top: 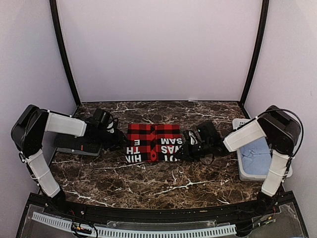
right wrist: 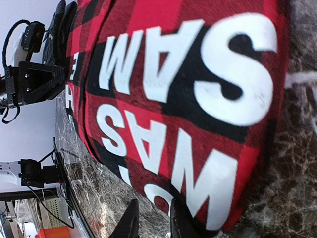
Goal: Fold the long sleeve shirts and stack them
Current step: Smooth out the square-folded shirt at the center of the board, then pick up the square-folded shirt from the center of the board.
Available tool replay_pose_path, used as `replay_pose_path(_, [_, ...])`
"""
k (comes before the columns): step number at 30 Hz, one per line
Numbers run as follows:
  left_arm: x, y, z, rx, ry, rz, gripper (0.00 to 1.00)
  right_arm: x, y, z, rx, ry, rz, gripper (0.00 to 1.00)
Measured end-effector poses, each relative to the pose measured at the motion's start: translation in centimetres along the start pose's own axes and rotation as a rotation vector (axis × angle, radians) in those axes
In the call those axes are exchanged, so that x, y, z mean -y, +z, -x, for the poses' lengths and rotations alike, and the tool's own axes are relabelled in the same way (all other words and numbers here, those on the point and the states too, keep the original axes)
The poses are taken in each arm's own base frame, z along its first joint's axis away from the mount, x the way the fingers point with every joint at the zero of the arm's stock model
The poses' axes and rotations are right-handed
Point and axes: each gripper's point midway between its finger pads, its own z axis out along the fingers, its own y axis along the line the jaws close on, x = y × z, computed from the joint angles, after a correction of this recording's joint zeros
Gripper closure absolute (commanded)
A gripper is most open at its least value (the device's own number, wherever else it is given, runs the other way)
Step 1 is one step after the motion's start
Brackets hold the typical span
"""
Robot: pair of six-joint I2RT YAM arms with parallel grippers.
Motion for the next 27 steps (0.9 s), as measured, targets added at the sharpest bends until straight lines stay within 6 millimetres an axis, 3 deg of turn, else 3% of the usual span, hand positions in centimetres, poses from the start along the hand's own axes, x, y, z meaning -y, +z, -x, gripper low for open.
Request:
replay_pose_path(4, [-0.4,0.5,-0.1,-0.010,0.005,0.012,0.51,1.2,-0.1,-1.3,-0.011,0.029,-0.010,0.81])
replay_pose_path(9, [-0.9,1.1,-0.2,-0.021,0.005,0.023,0.51,1.1,-0.4,-1.4,-0.001,0.032,-0.002,0.81])
replay_pose_path(27, [0.0,2.9,1.1,-0.015,0.010,-0.014,0.66,-4.8,-5.2,2.7,0.147,-0.105,0.012,0.78])
